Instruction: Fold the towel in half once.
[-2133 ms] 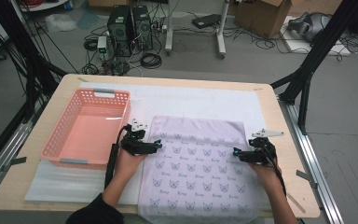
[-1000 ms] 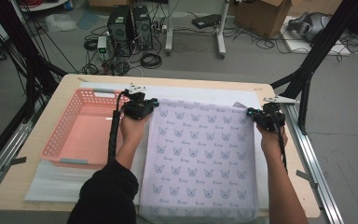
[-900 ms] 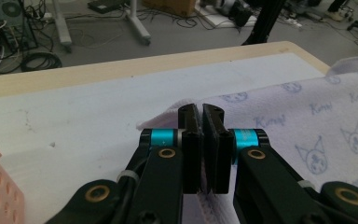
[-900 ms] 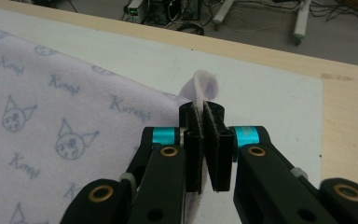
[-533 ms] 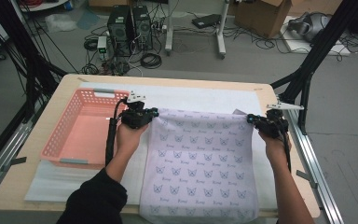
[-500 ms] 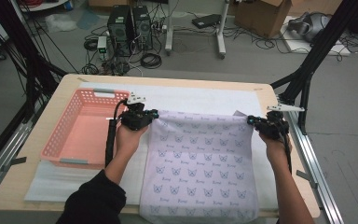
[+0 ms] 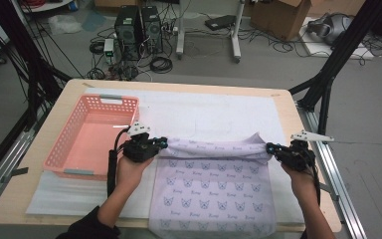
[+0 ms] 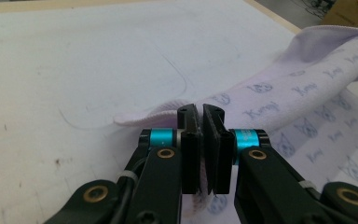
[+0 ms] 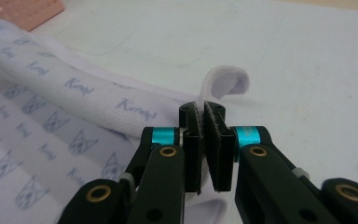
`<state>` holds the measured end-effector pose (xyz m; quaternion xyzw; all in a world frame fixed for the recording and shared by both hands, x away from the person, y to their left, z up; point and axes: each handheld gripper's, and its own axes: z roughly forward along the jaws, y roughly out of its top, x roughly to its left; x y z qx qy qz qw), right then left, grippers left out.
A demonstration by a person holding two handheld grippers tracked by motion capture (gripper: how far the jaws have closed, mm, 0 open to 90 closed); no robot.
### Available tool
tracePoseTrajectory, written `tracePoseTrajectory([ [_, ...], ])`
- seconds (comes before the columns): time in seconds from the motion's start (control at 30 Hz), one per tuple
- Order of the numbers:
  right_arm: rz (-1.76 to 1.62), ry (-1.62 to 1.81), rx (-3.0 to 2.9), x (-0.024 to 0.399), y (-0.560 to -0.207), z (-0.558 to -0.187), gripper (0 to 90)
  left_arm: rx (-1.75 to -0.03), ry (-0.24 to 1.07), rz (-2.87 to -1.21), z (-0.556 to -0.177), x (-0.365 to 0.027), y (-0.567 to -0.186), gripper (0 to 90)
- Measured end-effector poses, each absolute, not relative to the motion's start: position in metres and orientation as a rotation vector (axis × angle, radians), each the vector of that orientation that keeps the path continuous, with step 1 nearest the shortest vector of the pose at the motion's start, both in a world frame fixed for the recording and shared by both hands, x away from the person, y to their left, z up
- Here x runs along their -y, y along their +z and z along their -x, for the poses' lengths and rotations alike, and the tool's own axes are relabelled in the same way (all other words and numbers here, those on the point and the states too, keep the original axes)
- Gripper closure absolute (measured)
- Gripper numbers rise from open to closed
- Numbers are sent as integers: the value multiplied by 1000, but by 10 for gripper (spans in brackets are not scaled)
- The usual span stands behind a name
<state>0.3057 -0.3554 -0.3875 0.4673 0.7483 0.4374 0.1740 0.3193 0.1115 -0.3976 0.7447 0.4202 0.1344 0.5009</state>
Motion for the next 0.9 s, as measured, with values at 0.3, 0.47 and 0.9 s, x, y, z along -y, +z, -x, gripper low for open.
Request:
tracePoseTrajectory([
  [0.3, -1300, 1205, -2192, 353, -400, -262, 853, -956, 294, -1863, -279, -116, -414, 848],
  [0.47, -1315, 1167, -2231, 353, -410, -251, 771, -990, 273, -1906, -277, -117, -426, 623],
  [0.9, -1545, 1044, -2160, 339, -413, -312, 438, -1160, 258, -1892, -334, -97, -435, 487],
])
